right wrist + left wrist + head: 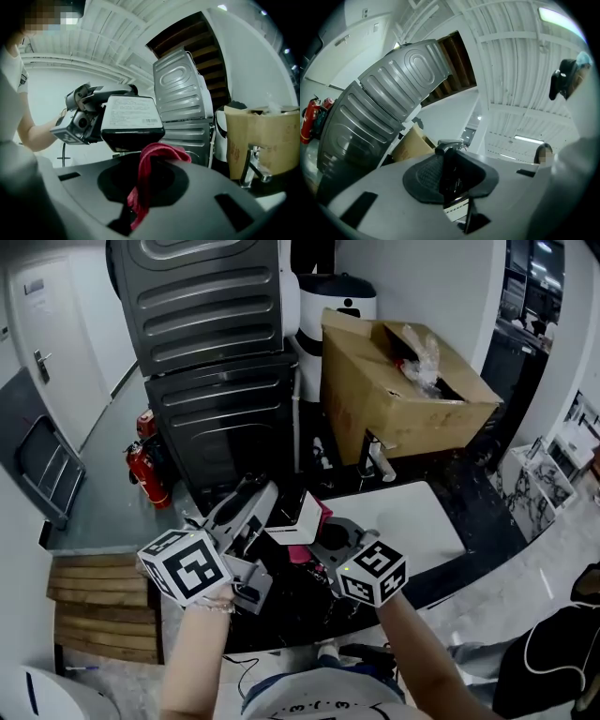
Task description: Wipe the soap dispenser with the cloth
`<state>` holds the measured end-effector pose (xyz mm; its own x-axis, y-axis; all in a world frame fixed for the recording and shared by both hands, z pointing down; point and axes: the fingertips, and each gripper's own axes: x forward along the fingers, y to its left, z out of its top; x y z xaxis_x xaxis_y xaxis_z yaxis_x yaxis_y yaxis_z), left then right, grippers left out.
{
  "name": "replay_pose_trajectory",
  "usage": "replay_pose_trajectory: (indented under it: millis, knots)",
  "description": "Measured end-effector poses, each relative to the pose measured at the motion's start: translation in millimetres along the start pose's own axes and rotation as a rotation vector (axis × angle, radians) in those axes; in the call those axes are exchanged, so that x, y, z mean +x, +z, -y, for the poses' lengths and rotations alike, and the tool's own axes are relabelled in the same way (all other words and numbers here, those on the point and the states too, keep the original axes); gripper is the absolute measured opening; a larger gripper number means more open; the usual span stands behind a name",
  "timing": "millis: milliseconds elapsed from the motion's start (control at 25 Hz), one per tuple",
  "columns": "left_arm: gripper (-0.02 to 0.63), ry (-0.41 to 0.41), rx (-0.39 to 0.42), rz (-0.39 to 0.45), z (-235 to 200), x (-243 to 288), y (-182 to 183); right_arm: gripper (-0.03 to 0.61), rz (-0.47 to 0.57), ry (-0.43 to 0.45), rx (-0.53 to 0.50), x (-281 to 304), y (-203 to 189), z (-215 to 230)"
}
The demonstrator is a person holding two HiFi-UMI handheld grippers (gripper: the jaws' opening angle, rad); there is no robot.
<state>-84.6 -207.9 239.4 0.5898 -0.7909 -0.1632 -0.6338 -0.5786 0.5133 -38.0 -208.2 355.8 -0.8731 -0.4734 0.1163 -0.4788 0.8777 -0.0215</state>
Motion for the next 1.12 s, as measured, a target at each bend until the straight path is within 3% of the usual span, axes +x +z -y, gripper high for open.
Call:
replay_pose_trajectory:
  millis: [480,600,960,1120]
  knots:
    - [0.089,0.057,0.06,0.008,-23,4,6,0.048,-0.04,0.176,-0.052,13,-10,-51]
    - [0.089,0.082,0.128,0.008,-25,5,6,0.048,-0.025,0.209,-0.056,7,-12,-58]
    - [0.089,0.263,0.534,0.079,-43,0,8,0.048,0.023,0.005,-0.047,-11,5,-16]
    - [0.089,0.303,0.556,0.061,-65,-6,-11,0.048,0.08,-0.088,-0.036,-22,26,8]
